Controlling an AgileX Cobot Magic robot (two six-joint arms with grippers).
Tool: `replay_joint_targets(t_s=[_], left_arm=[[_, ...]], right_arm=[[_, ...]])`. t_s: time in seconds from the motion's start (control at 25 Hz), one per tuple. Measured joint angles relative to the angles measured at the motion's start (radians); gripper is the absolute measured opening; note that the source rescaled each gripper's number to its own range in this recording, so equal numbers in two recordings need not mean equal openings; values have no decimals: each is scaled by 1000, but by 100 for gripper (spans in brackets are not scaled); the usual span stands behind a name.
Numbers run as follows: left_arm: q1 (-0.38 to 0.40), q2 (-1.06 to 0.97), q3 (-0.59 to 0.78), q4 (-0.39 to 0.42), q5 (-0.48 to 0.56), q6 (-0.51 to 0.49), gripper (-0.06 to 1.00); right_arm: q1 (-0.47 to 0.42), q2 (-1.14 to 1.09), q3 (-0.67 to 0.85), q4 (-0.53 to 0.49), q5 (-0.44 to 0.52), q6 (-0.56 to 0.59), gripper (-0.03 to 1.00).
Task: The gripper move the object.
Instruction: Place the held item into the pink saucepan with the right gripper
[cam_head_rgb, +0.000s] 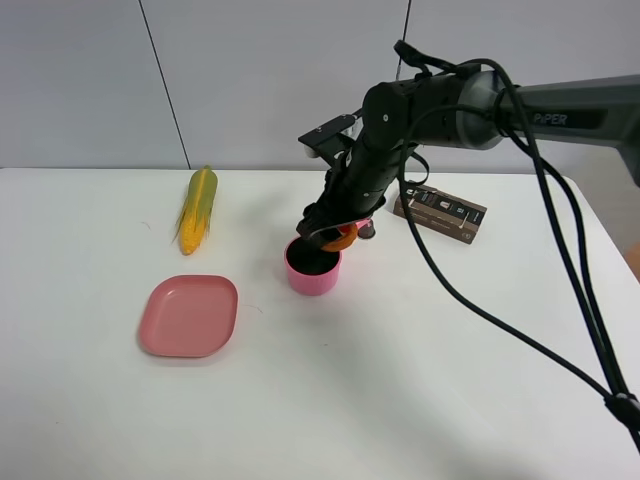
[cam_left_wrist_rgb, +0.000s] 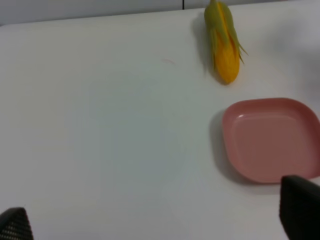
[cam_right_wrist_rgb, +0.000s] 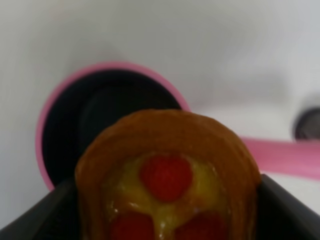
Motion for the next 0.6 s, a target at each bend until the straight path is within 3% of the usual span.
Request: replay_joint_targets(t_s=[0.6], left_arm=[[0,0,0,0,0,0,100]], right_arm=[[22,54,-65,11,23,7,0]])
